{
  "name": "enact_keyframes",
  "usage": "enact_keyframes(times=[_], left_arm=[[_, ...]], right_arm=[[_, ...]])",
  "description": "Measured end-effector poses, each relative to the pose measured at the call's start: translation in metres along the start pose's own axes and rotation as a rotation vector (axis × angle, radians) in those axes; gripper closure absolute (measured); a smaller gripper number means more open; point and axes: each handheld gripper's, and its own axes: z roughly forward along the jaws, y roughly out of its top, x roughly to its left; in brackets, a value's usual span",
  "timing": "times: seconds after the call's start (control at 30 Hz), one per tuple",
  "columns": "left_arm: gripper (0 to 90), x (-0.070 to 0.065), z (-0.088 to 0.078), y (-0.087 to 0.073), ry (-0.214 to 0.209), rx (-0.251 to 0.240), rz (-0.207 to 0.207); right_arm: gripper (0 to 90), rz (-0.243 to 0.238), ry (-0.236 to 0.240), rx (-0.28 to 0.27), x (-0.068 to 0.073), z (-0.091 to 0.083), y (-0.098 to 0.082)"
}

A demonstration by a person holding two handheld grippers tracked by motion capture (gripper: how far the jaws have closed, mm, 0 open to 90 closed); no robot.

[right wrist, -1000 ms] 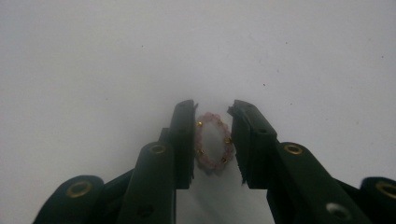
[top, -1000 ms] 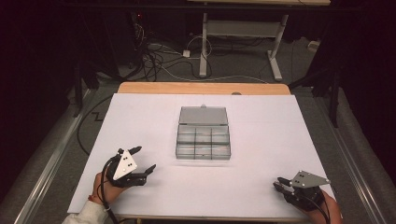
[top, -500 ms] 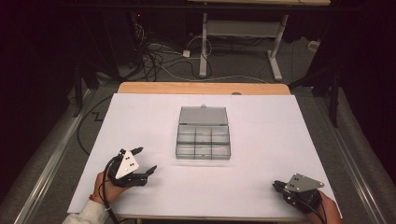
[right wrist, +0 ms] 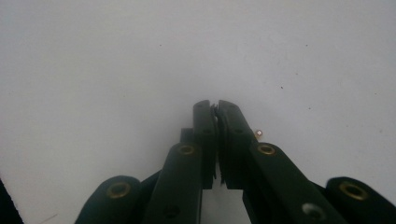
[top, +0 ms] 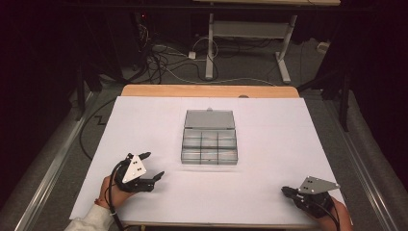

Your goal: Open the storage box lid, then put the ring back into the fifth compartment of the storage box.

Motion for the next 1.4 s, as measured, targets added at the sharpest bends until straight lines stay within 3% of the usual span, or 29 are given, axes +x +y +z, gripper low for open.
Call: enact_keyframes(times=[0.8,1.4], left_arm=[[20.5,-0.001,0.000,-0.002,0.009,0.009,0.003],[20.4,-0.004,-0.001,0.000,0.010,0.008,0.011]], right_arm=[[88.3,-0.004,-0.017,-0.072,-0.002,-0.002,0.005],[88.3,0.005,-0.041,-0.191,-0.007,-0.011,0.015]])
